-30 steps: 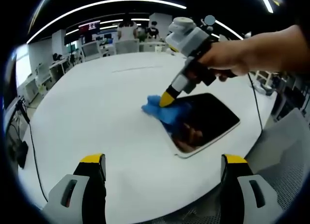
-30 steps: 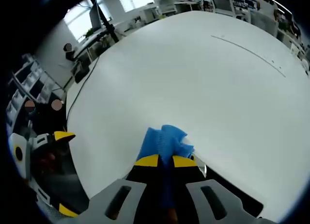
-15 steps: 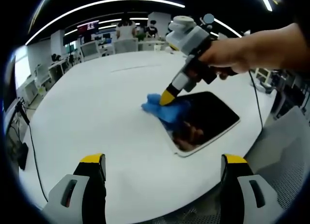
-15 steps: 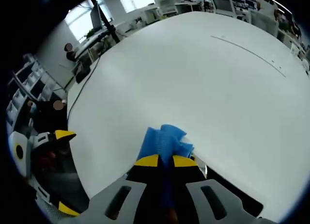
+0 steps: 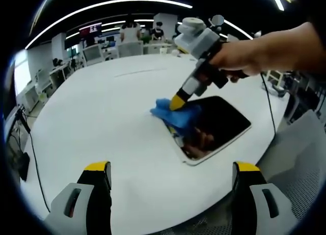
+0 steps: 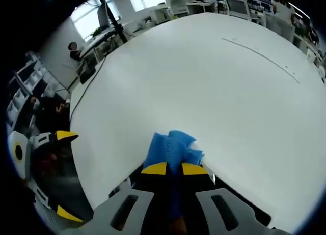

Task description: Wipe the mirror surface with the cleaning cloth until all visible marks leave the cleaned area.

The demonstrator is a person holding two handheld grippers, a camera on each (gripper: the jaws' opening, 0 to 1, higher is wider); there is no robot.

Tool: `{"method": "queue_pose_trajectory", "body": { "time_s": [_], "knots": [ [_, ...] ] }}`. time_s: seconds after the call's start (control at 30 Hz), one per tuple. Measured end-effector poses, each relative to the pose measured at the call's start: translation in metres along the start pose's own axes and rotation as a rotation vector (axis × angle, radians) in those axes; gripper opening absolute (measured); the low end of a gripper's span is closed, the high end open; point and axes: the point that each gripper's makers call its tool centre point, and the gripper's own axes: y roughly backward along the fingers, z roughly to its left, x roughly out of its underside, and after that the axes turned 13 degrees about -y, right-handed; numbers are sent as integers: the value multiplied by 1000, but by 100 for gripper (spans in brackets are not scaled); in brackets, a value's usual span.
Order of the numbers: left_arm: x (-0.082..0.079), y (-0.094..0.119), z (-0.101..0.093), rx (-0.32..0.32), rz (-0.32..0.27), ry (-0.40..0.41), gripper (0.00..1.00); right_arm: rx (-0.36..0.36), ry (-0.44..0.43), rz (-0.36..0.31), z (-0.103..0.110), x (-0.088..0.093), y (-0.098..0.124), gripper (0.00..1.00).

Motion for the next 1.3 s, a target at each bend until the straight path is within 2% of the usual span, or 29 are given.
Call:
{"method": "queue_pose_trajectory", "body": {
  "time_s": [0.3, 1.3],
  "knots": [
    [0, -1, 0, -1, -3, 4, 99, 16, -10, -3, -8, 6, 10, 3],
    [3, -2, 2, -10, 11, 7, 99, 37, -13, 7, -17, 11, 18, 3]
  ]
}}
